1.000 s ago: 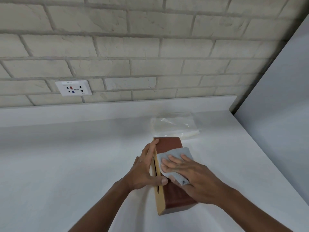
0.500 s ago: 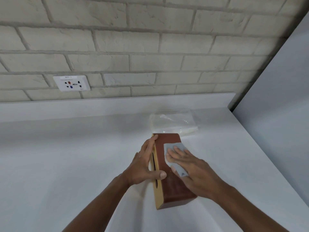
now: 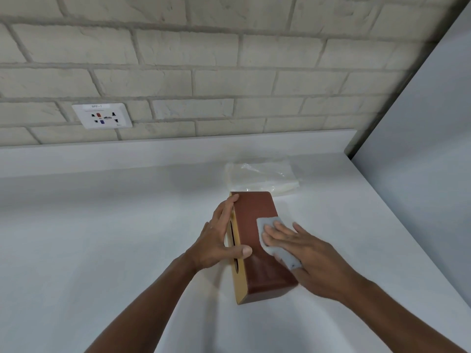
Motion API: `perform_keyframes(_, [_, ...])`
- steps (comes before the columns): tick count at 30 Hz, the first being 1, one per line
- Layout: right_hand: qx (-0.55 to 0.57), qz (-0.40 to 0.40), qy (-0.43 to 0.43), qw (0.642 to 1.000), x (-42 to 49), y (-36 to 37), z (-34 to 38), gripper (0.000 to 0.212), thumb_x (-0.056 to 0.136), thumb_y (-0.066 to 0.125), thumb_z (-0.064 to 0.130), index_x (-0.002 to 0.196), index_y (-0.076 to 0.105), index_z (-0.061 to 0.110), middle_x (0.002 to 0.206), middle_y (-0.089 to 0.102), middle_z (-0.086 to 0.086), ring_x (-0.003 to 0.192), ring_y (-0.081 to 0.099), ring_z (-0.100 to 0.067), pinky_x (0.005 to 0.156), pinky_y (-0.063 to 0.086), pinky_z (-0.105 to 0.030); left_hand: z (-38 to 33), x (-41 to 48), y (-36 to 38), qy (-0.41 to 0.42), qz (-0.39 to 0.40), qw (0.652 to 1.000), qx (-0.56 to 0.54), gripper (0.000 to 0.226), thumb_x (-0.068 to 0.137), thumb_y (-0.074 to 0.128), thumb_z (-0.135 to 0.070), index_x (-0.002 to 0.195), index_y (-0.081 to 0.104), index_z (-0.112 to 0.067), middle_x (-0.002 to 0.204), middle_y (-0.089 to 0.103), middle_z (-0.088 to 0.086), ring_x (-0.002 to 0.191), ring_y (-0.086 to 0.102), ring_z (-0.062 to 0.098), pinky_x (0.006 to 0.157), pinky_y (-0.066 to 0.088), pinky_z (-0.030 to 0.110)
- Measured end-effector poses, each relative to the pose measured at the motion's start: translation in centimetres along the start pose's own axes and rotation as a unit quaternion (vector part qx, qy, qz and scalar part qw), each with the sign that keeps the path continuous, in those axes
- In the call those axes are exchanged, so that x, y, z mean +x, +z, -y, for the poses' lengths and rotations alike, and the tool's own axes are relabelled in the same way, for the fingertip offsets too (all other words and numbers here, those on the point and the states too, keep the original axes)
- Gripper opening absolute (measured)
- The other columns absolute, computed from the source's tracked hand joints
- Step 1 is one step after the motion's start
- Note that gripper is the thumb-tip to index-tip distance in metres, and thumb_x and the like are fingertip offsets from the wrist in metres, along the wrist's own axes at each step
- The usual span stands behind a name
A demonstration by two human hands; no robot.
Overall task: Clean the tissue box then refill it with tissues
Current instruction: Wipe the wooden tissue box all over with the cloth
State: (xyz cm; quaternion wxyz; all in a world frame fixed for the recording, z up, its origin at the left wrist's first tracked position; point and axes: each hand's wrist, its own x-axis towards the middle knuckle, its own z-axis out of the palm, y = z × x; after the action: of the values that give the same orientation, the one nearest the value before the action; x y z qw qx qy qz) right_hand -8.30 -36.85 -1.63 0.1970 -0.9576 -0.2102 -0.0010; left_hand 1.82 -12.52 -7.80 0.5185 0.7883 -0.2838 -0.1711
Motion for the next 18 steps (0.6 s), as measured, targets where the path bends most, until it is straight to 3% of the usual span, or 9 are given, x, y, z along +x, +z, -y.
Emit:
perform_keyframes(4, [0.012, 0.005, -0.006, 1.000, 1.5, 1.4, 2.1, 0.068, 0.082, 0.034, 0.021, 0.149, 0.038, 0.022, 0.157, 0.031, 0.010, 0.147, 0.016, -0.002, 0.121, 0.014, -0.030, 0.0, 0.0, 0.0, 0.007, 0.000, 1.000, -0.006, 0.110, 0.061, 0.068, -0.095, 0.142, -0.005, -0.081, 0.163, 0.003, -0.039, 0.153, 0.006, -0.012, 0.129, 0.015, 0.059])
perform_keyframes(7, [0.000, 0.019, -0.035, 0.999, 0.4, 0.8, 1.0, 0.065, 0.085, 0.038, 0.013, 0.149, 0.037, 0.024, 0.156, 0.032, 0.012, 0.147, 0.019, -0.001, 0.120, 0.014, -0.029, 0.1, 0.0, 0.0, 0.008, 0.000, 1.000, -0.010, 0.108, 0.064, 0.067, -0.095, 0.144, -0.004, -0.080, 0.166, 0.003, -0.034, 0.156, 0.006, -0.008, 0.129, 0.015, 0.059])
perform_keyframes(10, [-0.006, -0.014, 0.019, 1.000, 0.9, 0.3, 0.1, 0.059, 0.091, 0.043, 0.017, 0.149, 0.038, 0.031, 0.156, 0.030, 0.018, 0.145, 0.015, 0.004, 0.119, 0.020, -0.032, 0.0, 0.0, 0.0, 0.008, -0.001, 1.000, -0.016, 0.109, 0.063, 0.068, -0.094, 0.144, -0.004, -0.079, 0.166, 0.002, -0.036, 0.155, 0.005, -0.010, 0.130, 0.014, 0.058])
perform_keyframes(15, [-0.072, 0.021, -0.042, 0.996, -0.4, 0.6, 0.7, 0.070, 0.078, 0.039, 0.022, 0.148, 0.040, 0.025, 0.155, 0.035, 0.012, 0.146, 0.023, -0.007, 0.118, 0.019, -0.029, -0.2, 0.0, 0.0, 0.011, -0.002, 1.000, -0.005, 0.108, 0.063, 0.065, -0.096, 0.143, -0.005, -0.081, 0.162, 0.003, -0.040, 0.151, 0.006, -0.016, 0.129, 0.016, 0.058])
perform_keyframes(18, [-0.090, -0.007, -0.016, 0.996, -0.2, -0.6, 0.0, 0.066, 0.079, 0.039, 0.025, 0.145, 0.045, 0.027, 0.152, 0.040, 0.011, 0.144, 0.030, -0.013, 0.113, 0.026, -0.033, -0.2, 0.0, 0.0, 0.004, -0.002, 1.000, -0.003, 0.108, 0.062, 0.065, -0.097, 0.143, -0.005, -0.081, 0.163, 0.003, -0.038, 0.151, 0.006, -0.016, 0.130, 0.015, 0.058])
